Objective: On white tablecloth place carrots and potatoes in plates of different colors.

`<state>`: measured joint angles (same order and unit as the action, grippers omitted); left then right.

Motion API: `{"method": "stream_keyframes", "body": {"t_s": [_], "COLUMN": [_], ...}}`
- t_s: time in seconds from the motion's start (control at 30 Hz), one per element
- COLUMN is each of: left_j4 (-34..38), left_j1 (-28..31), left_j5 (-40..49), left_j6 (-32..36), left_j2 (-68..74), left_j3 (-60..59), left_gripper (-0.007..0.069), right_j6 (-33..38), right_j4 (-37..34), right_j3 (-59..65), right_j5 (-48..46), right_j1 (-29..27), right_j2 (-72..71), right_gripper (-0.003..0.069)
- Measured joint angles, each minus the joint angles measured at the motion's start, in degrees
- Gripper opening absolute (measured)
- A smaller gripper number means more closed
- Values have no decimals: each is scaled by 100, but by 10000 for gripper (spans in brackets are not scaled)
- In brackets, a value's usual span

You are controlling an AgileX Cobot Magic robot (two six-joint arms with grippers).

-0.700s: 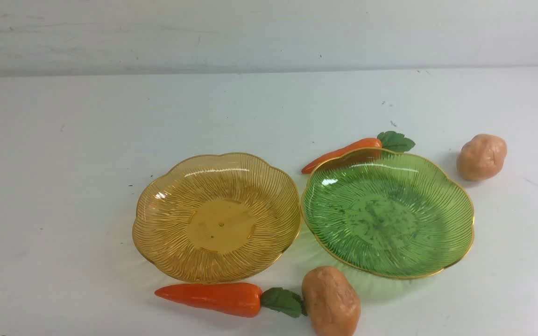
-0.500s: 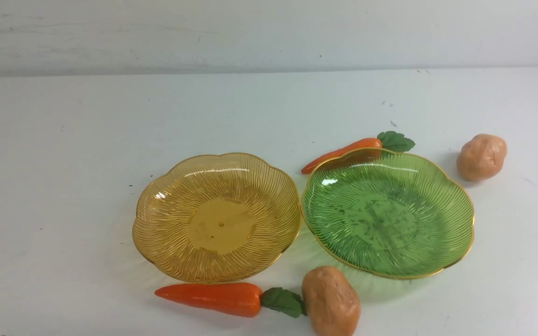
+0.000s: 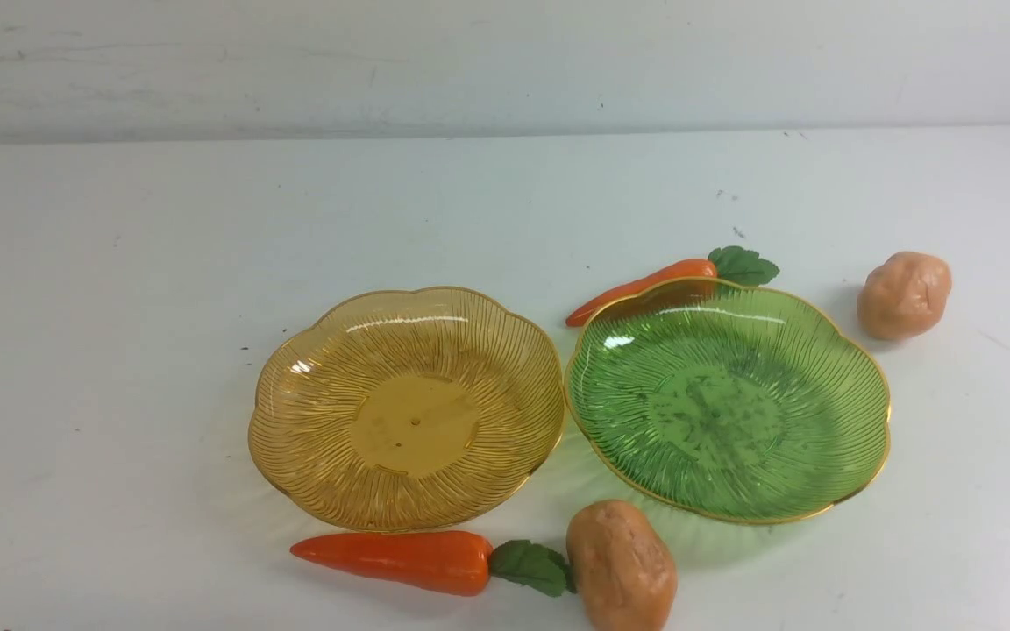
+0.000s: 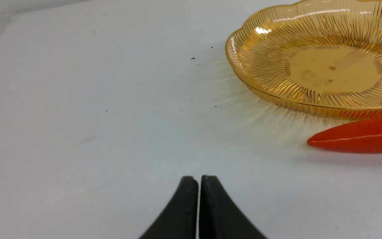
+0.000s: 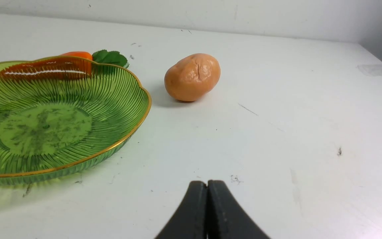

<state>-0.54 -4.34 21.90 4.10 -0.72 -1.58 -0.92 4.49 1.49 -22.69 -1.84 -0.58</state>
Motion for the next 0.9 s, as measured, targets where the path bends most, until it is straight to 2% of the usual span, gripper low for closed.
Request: {"method": "stream_keyframes", "body": {"t_s": [0.03, 0.13, 0.27, 0.33, 0.43, 0.5, 0.6, 0.73, 0.8, 0.9], "left_j4": [54, 813, 2332, 3190, 3838, 3913, 3389, 2371, 2119, 1721], "left_j1": [0, 0, 0, 0, 0, 0, 0, 0, 0, 0], "left_j5": [-17, -329, -1222, -2081, -3390, -3623, -3089, -1378, -782, 710], "left_j6": [-25, -485, -1034, -1108, -1128, -1130, -1082, -960, -887, -542], "left_j2": [0, 0, 0, 0, 0, 0, 68, 690, 1024, 1801], "left_j3": [0, 0, 0, 0, 7, 224, 998, 2201, 2626, 3365], "left_gripper": [-3, -3, -3, -3, -3, -3, -3, -3, -3, -3], "right_j6": [0, 0, 0, 0, 0, -44, -331, -966, -1233, -1580], "right_j4": [0, 0, 0, 0, 0, -128, -672, -1792, -2446, -3262], "right_j3": [0, 0, 0, 0, 0, 0, 18, 29, 29, 29], "right_j5": [0, 0, 0, 0, 0, 93, 506, 1298, 1654, 2114], "right_j1": [0, 0, 0, 0, 0, 0, 0, 0, 0, 0], "right_j2": [0, 0, 0, 0, 0, 0, 0, 0, 0, 0], "right_gripper": [-15, -15, -15, -15, -15, -15, -15, -15, -15, -15]}}
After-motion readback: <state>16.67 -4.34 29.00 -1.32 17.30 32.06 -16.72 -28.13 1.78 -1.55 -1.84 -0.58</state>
